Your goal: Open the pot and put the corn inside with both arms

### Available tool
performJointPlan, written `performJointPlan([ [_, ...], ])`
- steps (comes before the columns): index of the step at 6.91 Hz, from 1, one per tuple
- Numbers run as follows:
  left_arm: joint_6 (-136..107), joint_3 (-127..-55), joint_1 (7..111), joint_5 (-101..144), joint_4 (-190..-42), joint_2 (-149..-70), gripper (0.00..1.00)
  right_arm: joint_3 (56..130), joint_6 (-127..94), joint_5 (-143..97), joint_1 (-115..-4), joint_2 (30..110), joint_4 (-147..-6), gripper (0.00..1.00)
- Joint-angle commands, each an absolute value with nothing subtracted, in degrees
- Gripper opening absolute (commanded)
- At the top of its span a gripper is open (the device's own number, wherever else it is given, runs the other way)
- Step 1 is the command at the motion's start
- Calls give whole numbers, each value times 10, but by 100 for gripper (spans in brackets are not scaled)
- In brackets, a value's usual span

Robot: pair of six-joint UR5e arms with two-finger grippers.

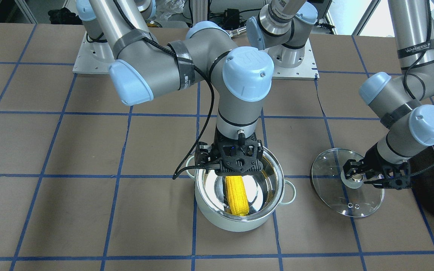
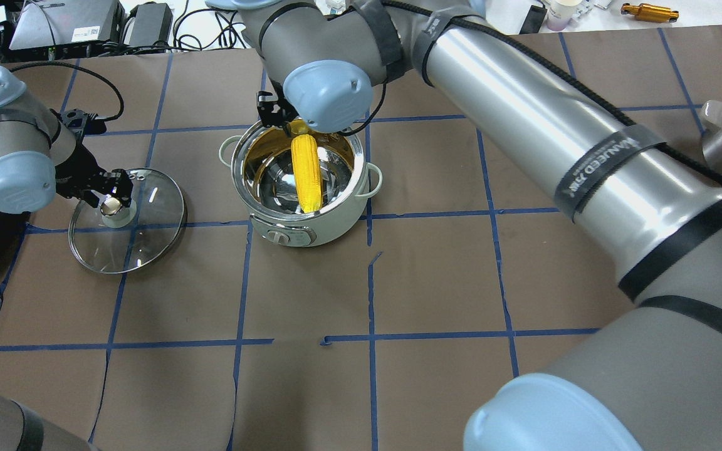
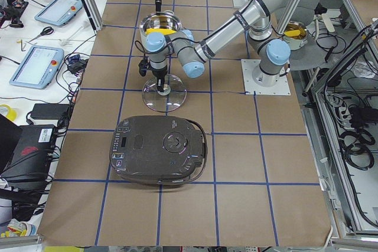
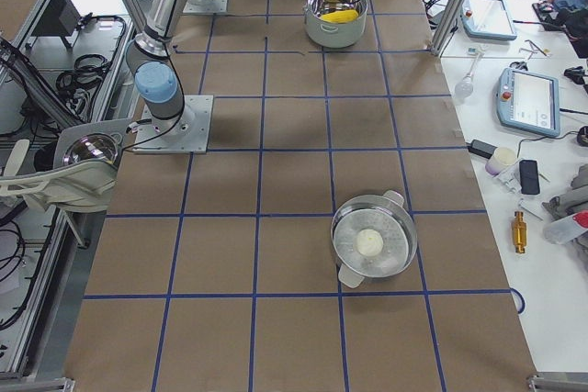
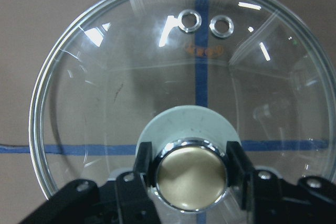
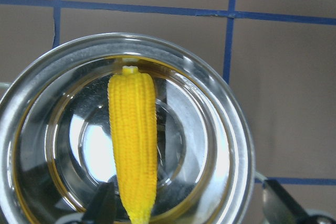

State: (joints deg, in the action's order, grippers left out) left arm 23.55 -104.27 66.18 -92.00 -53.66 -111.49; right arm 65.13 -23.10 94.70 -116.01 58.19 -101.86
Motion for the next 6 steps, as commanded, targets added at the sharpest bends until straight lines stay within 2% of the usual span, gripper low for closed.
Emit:
performJointPlan([
  [1,215,-1042,664,-919,-536,-1114,100,701,-220,938,-1086,673,-978,100],
  [3,214,-1022,683,-922,-560,-1078,100,755,-183,942,-1015,726,-967,100],
  [4,205,-1001,701,-921,-618,-1051,100,789,-138,940,-977,766,-939,100],
  [6,124,-922,785,-922,-730,-1007,100,856,-51,936,-918,834,-930,100],
])
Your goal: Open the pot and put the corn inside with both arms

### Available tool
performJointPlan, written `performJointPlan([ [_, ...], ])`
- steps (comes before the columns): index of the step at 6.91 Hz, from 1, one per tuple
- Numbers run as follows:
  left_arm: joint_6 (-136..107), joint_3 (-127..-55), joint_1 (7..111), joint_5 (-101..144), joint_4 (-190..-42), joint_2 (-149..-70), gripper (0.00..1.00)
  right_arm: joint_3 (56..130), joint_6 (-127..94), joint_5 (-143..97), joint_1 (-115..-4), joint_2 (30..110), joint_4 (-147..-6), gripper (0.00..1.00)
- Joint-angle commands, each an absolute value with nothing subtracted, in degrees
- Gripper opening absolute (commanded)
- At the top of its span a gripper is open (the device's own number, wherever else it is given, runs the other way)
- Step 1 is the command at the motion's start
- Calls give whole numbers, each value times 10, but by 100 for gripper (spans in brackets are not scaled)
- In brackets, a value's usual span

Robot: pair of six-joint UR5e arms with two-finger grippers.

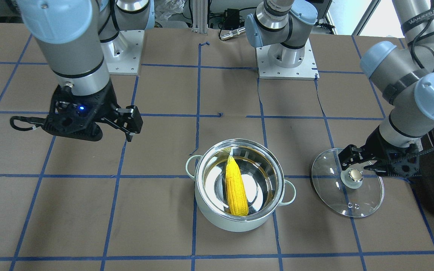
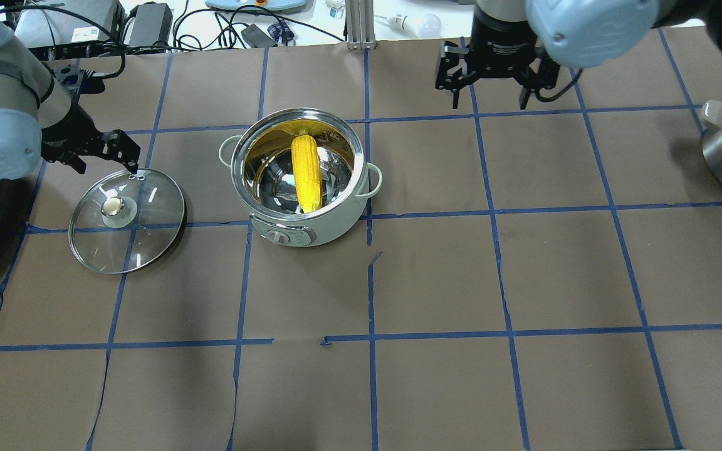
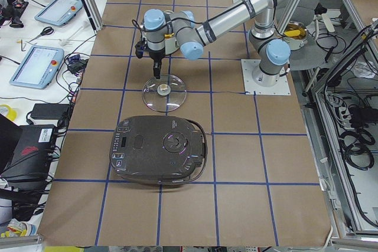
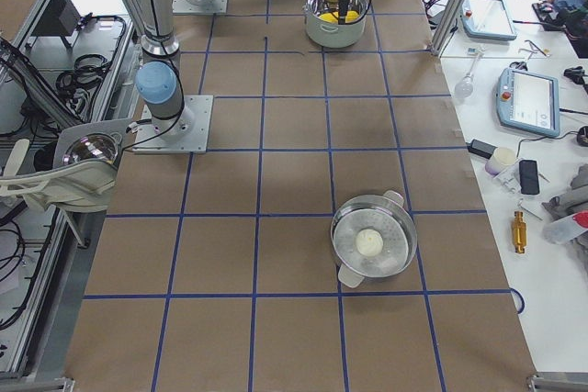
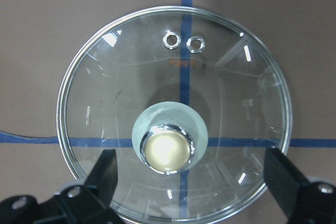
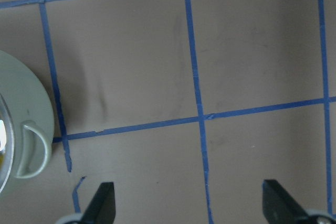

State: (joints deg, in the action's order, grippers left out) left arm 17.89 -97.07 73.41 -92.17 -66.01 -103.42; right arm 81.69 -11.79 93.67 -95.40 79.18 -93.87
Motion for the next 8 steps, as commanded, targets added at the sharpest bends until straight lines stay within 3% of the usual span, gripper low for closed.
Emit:
performJointPlan([
  [1,80,-878,828,-922,-786,-993,100,861,-40,940,-913,858,-903,100],
  [4,-3,-848,913,-922,-853,-937,100,860,-15,921,-900,875,-864,100],
  [8,-4,-852,920,-931,-853,-916,100,853,-10,901,-882,896,-830,100],
])
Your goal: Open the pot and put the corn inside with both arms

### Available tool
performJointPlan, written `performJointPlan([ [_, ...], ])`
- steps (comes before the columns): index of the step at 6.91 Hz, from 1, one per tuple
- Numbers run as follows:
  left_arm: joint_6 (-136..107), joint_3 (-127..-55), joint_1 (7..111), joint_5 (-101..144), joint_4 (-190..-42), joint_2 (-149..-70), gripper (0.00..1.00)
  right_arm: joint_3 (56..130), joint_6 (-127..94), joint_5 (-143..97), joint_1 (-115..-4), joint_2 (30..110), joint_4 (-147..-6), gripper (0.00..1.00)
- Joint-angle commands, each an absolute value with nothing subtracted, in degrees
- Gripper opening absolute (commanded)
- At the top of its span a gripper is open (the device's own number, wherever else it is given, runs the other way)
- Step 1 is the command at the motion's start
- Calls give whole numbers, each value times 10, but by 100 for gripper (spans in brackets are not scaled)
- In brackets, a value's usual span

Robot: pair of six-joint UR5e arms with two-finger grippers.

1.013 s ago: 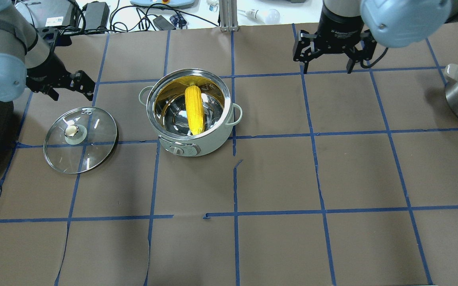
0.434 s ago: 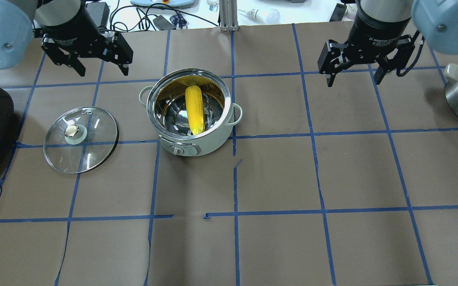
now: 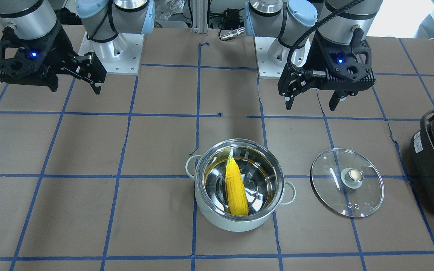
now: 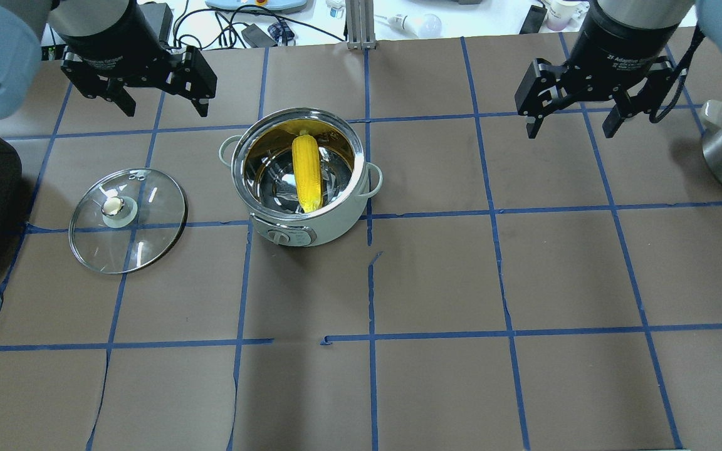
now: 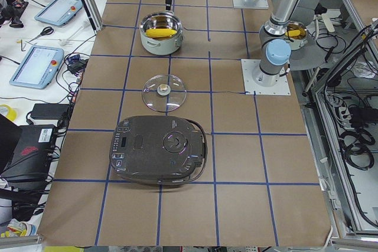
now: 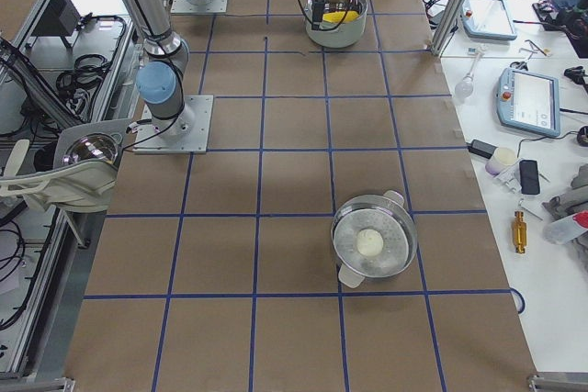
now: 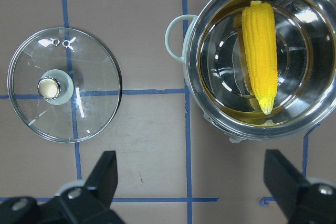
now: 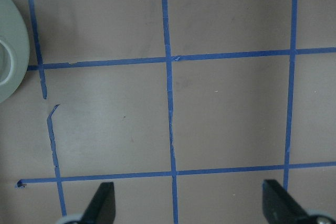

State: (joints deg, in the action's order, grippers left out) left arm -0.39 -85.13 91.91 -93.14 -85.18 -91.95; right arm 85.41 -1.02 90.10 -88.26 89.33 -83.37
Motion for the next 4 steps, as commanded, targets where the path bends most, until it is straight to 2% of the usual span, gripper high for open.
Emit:
performJointPlan([
  [1,-4,-852,921,-921,-866,-906,100,853,-11,900,-882,898,-831,100],
  [4,4,-850,906,-907,-865,-901,100,853,-18,899,-882,897,-833,100],
])
